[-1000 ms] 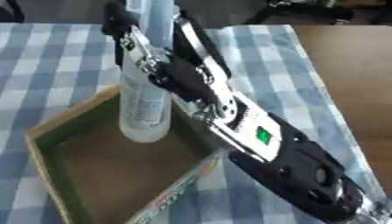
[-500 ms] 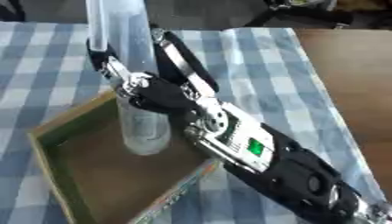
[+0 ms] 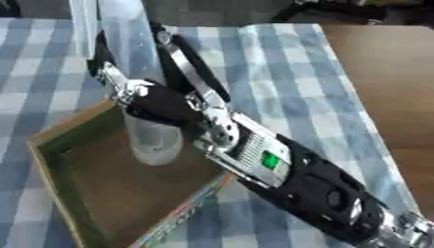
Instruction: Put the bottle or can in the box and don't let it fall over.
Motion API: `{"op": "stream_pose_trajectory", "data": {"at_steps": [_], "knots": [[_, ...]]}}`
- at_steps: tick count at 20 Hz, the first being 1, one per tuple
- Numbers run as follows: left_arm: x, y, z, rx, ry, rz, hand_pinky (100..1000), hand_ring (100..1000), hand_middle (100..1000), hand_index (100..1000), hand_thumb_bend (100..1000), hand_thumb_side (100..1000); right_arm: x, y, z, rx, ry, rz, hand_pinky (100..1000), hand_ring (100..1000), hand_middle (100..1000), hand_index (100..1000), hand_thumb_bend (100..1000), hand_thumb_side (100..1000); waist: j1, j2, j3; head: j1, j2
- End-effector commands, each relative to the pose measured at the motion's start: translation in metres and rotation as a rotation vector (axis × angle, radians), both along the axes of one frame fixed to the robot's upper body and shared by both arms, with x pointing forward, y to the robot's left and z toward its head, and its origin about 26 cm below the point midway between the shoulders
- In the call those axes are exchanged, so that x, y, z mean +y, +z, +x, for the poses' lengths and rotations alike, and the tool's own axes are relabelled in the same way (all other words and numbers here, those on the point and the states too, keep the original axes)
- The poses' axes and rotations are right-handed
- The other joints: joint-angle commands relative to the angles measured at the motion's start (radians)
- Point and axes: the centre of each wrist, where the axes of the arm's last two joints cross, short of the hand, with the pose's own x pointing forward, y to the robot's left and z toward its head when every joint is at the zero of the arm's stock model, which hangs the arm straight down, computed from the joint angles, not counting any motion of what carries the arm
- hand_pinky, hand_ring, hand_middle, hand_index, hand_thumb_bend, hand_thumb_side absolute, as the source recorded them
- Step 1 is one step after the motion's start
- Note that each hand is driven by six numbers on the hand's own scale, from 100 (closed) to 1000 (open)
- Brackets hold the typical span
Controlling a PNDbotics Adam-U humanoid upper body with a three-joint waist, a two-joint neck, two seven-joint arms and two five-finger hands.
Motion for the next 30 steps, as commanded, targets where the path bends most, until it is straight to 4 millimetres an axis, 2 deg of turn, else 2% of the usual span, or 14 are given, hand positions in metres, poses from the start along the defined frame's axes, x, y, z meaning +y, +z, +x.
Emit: {"op": "stream_pose_trajectory", "data": {"at_steps": [1,12,14,20,21,25,30], "knots": [[0.006,0.015,-0.005,-0.035,0.011,0.034,984,1000,1000,594,100,583,0.001,0.0,0.002,0.006,-0.006,-0.037,342,404,683,331,100,470,0.007,-0.023,0.003,-0.002,-0.001],[0.005,0.015,-0.006,-0.037,0.014,0.038,984,1000,1000,593,100,582,0.004,-0.019,0.01,0.134,0.015,-0.112,478,491,795,336,100,470,0.001,-0.02,0.003,-0.006,-0.007],[0.006,0.015,-0.007,-0.037,0.016,0.038,984,1000,1000,593,100,583,0.004,-0.022,0.011,0.14,0.012,-0.126,505,508,818,360,100,470,0.0,-0.02,0.002,-0.004,-0.006],[0.007,0.014,-0.008,-0.037,0.024,0.04,984,1000,1000,593,100,584,0.003,-0.029,0.011,0.18,0.006,-0.193,650,638,959,533,100,470,0.0,-0.022,-0.005,0.0,-0.005],[0.008,0.014,-0.008,-0.037,0.026,0.04,984,1000,1000,593,100,584,0.003,-0.029,0.01,0.184,0.006,-0.209,693,703,1000,592,100,470,0.001,-0.023,-0.006,0.001,-0.006],[0.009,0.013,-0.01,-0.035,0.032,0.04,985,1000,1000,593,100,584,0.001,-0.027,0.006,0.203,-0.013,-0.289,768,815,1000,710,100,470,0.001,-0.025,-0.012,0.003,-0.005],[0.01,0.012,-0.01,-0.033,0.034,0.043,985,1000,1000,593,100,585,-0.002,-0.025,0.002,0.239,-0.036,-0.356,804,865,1000,757,100,470,0.002,-0.026,-0.019,0.005,-0.002]]}}
